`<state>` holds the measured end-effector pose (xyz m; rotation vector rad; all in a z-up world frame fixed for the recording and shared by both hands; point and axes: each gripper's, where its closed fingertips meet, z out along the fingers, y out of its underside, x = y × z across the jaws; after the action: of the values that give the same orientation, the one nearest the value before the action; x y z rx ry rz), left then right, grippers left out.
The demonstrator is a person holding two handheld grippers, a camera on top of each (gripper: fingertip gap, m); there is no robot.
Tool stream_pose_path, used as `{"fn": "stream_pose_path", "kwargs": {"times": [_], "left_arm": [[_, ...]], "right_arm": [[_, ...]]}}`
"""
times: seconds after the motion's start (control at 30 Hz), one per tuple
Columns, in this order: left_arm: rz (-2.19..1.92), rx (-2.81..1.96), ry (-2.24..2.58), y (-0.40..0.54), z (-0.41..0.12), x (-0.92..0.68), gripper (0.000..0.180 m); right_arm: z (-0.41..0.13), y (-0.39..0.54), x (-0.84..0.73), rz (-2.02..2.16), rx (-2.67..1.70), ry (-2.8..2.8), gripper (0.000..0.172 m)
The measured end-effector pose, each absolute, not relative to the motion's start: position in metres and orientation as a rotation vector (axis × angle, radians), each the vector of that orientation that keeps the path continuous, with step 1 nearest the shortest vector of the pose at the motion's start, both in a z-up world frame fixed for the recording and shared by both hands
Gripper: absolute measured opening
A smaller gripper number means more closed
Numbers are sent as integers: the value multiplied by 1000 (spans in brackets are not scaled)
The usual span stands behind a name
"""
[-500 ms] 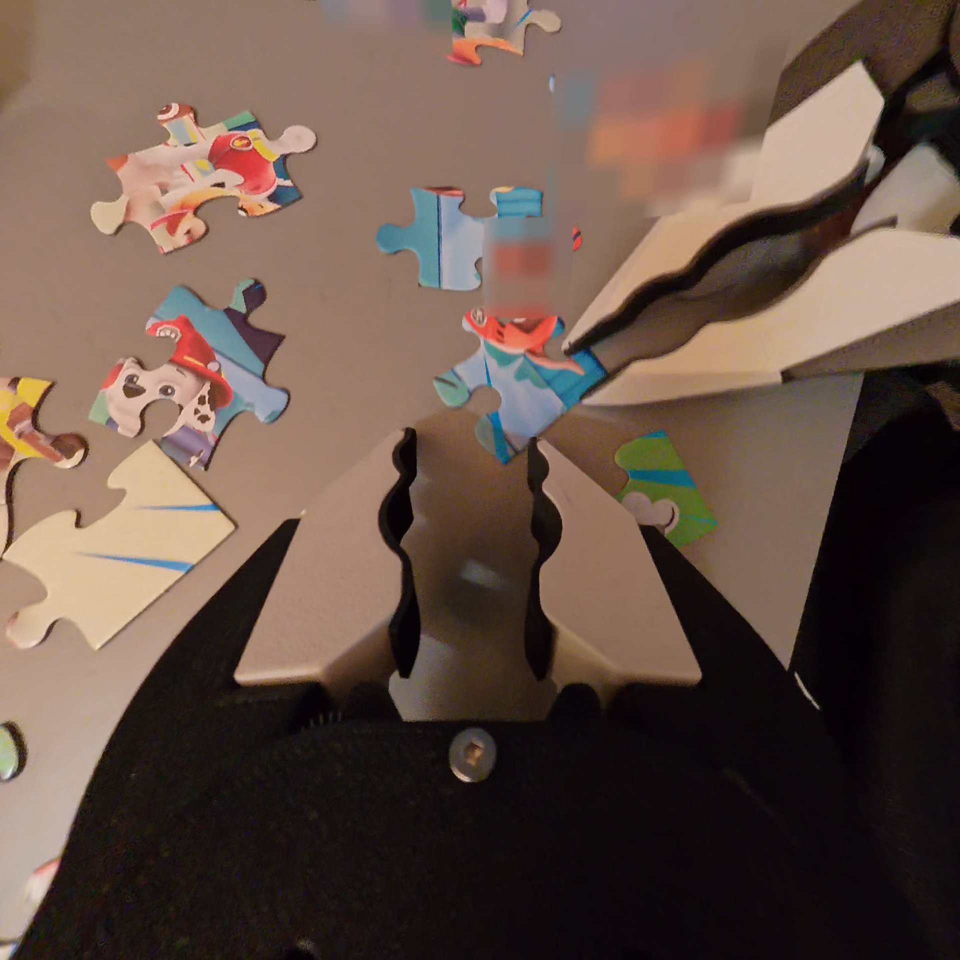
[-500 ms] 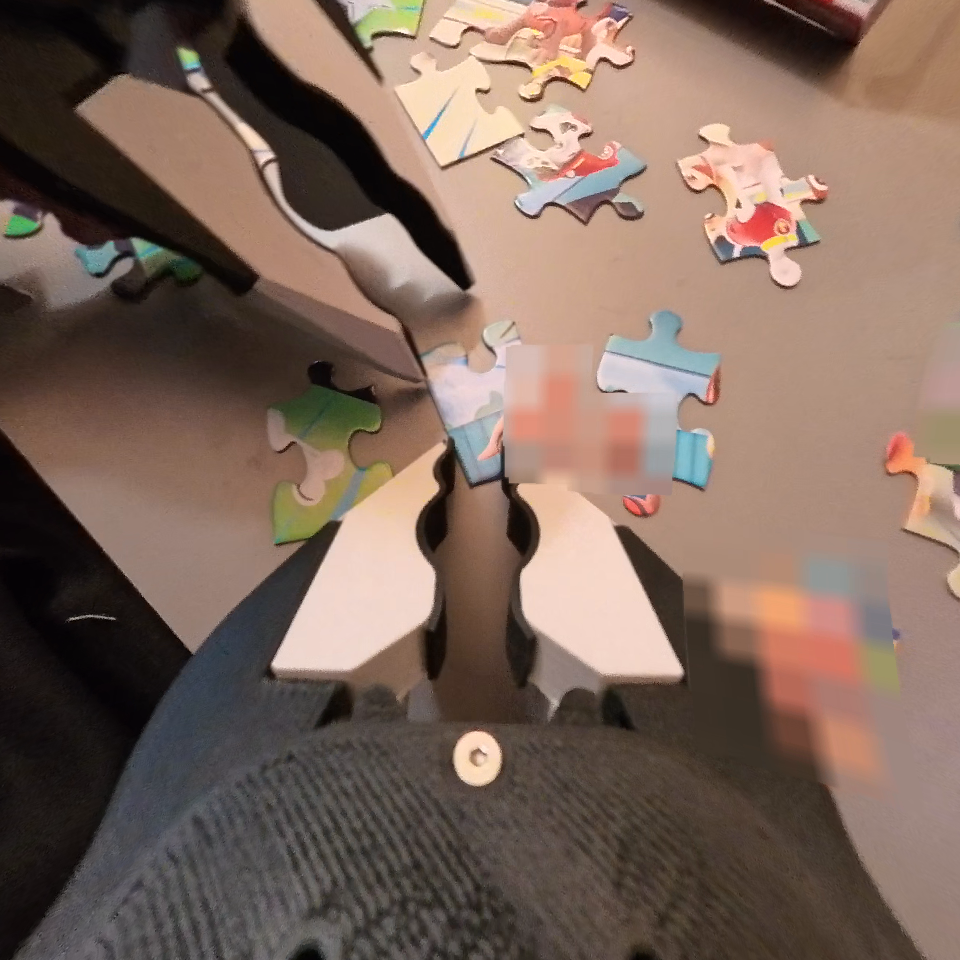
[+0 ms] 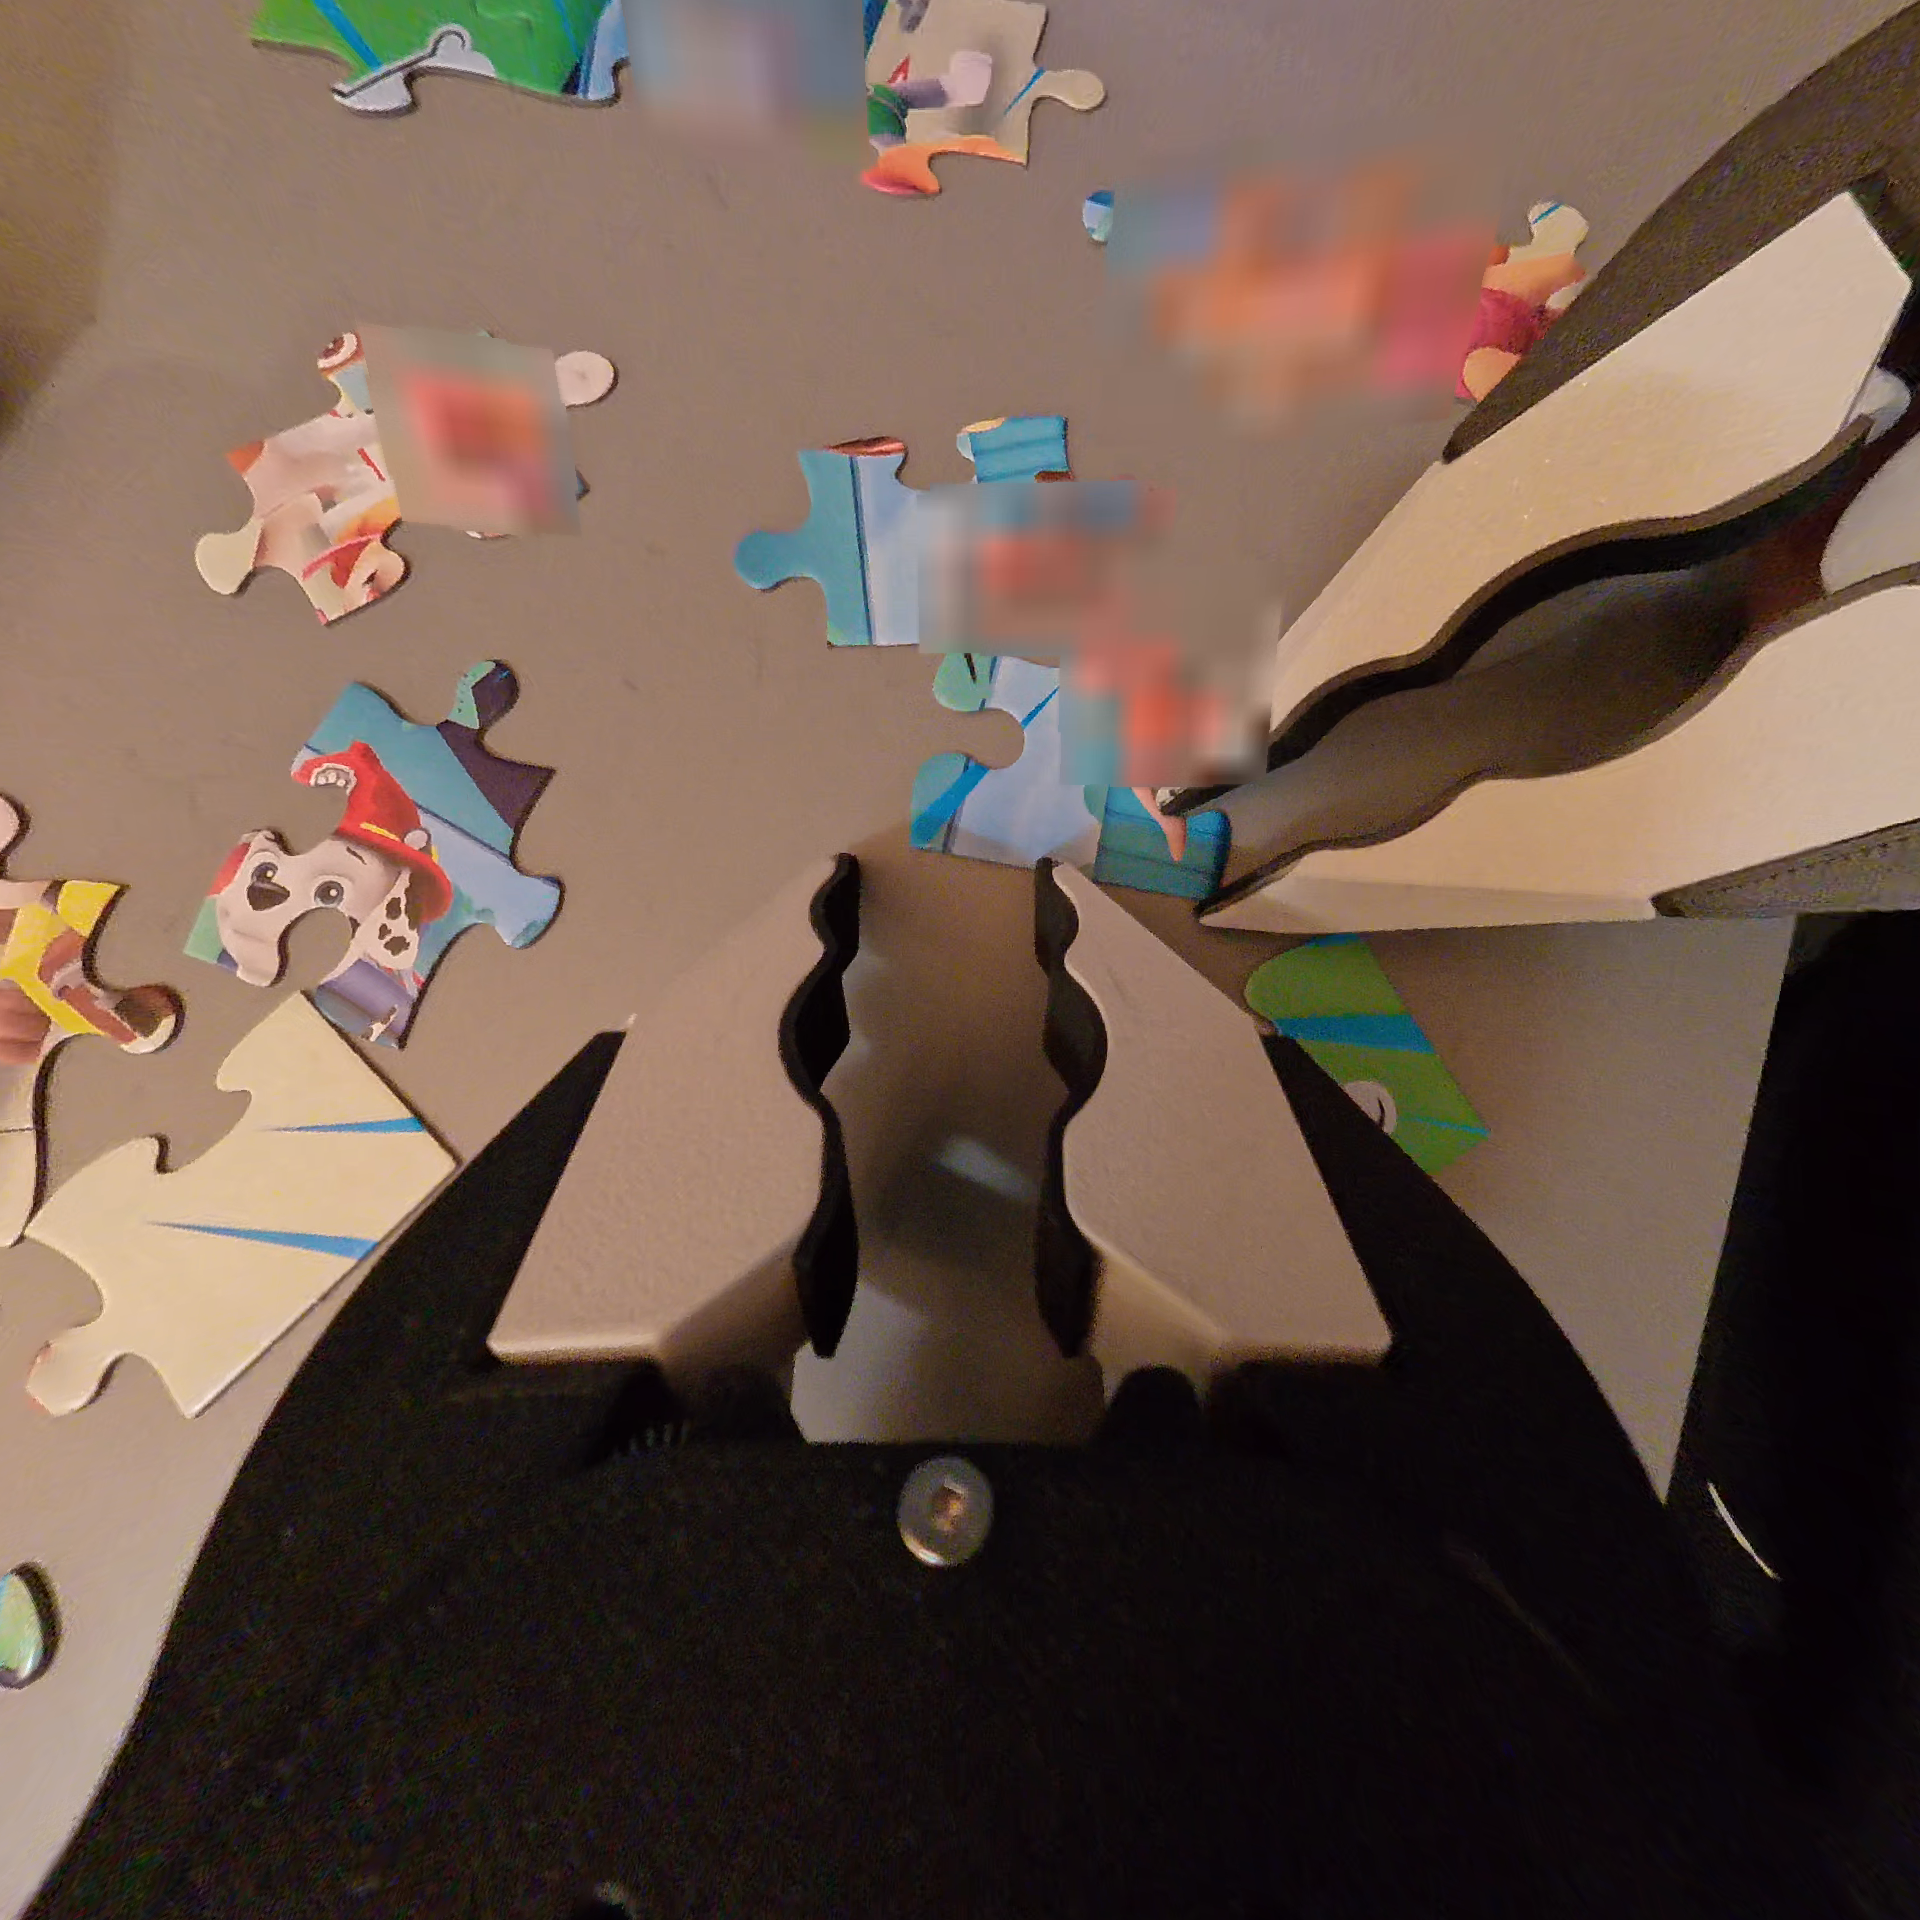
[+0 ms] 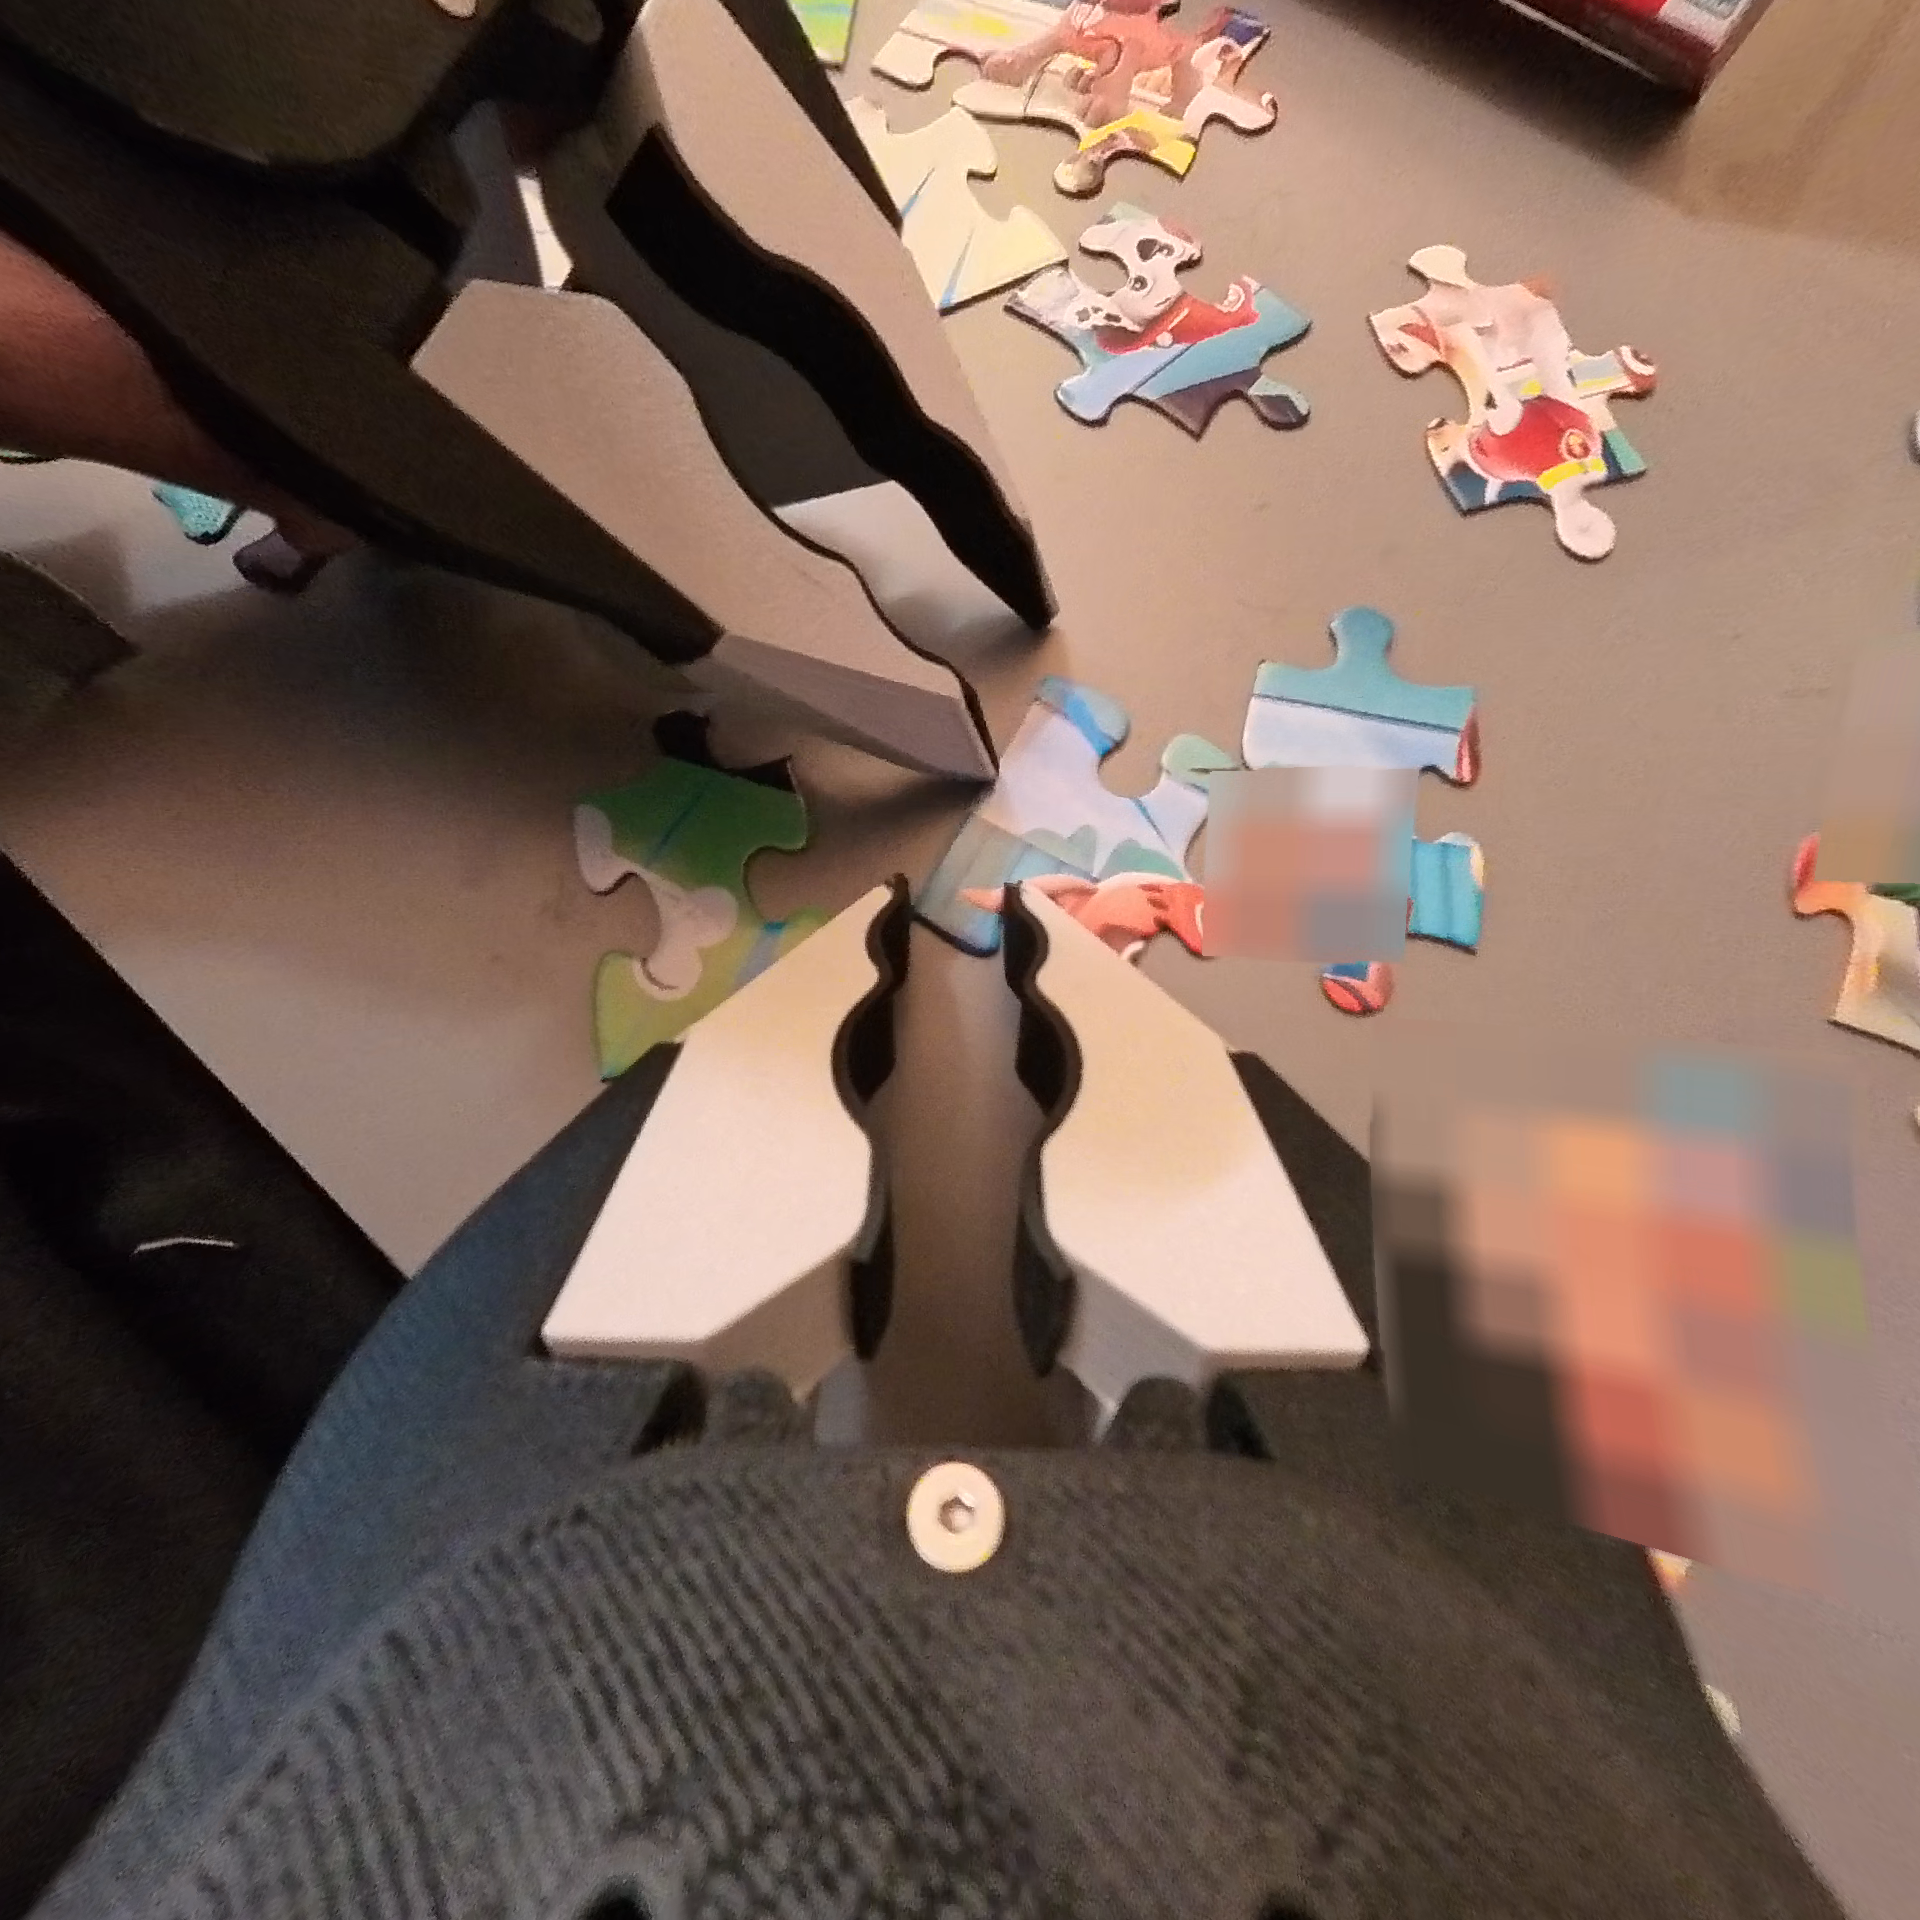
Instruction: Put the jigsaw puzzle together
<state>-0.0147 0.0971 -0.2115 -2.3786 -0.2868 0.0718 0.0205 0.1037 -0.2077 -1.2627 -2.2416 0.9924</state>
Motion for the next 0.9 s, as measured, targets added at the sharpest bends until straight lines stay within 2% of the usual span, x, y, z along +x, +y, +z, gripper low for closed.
{"fn": "stream_pose_path", "kwargs": {"times": [0.37,0.57,0.9], "left_arm": [[50,-2395,-250,93,-212,-5,34],[59,-2441,-257,86,-212,-4,35],[59,-2410,-296,90,-212,-10,35]], "right_arm": [[-207,102,18,1115,-1103,-2424,15],[-207,102,12,1157,-1062,-2509,8],[-207,107,4,1122,-1061,-2508,11]]}}
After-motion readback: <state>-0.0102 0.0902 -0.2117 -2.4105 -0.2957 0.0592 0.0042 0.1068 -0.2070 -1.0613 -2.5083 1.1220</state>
